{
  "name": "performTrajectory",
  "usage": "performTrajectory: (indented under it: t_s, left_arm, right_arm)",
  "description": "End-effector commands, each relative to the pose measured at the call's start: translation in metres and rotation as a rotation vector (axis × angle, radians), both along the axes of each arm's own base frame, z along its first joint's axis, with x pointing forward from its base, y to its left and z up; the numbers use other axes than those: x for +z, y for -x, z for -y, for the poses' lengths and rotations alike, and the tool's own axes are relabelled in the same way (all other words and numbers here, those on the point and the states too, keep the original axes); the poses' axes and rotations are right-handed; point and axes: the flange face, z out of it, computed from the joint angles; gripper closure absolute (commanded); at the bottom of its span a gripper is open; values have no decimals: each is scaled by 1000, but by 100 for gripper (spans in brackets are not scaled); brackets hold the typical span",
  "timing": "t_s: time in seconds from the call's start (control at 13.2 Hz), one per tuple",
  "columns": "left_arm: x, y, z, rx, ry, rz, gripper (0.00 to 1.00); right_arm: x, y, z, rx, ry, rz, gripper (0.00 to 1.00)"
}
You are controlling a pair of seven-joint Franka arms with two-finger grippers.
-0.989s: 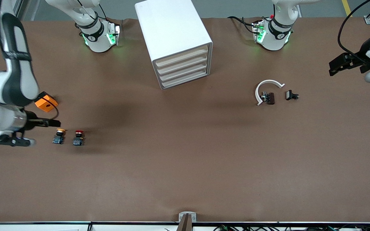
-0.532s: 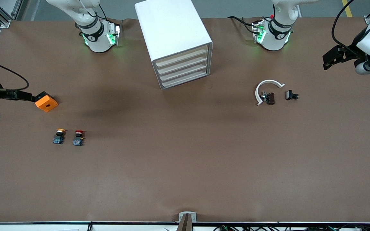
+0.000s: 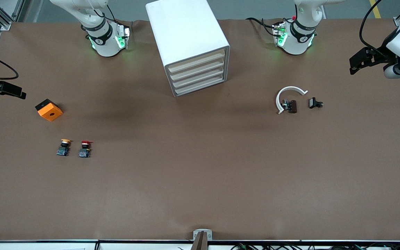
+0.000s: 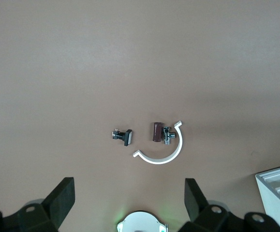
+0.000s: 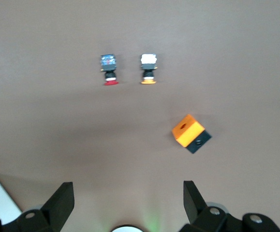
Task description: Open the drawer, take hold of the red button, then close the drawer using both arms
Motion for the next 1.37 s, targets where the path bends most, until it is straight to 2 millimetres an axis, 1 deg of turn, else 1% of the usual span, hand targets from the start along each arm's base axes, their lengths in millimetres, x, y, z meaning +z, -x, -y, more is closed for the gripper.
performTrajectory:
  t_s: [0.0,0.08,0.15,0.23,0.3,0.46,0.61,0.76,0.91,0.99,1.22,1.29]
  left_arm:
    - [2,14,-1,-11,30,12,0]
    - [2,15,-1,-11,30,12,0]
    - [0,15,-1,-10,29,7,0]
    - [2,21,-3,-5,25,15,0]
    - [-2,26,-4,-1,22,26,0]
    - [-5,31,-3,0,18,34,0]
    - [-5,31,-3,0,18,31,0]
    - [-5,30,-3,0,21,36,0]
    - [-4,28,-11,16,22,40,0]
    - [-4,27,-12,17,23,49,0]
    - [-5,21,-15,22,26,72,0]
    - [-4,18,-21,36,27,85,0]
  right_arm:
    - [45,1,3,-6,48,15,0]
    - [51,1,5,-12,46,21,0]
    - [53,2,4,-12,45,24,0]
    - [54,4,8,-18,42,25,0]
    - [56,3,8,-18,43,29,0]
    - [63,3,10,-21,40,50,0]
    - [62,7,16,-49,-1,53,0]
    - [64,16,25,-83,-105,45,0]
    - [69,20,28,-85,-89,52,0]
    - [69,22,29,-84,-68,40,0]
    - [77,28,24,-71,-64,59,0]
    - [80,28,24,-70,-68,63,0]
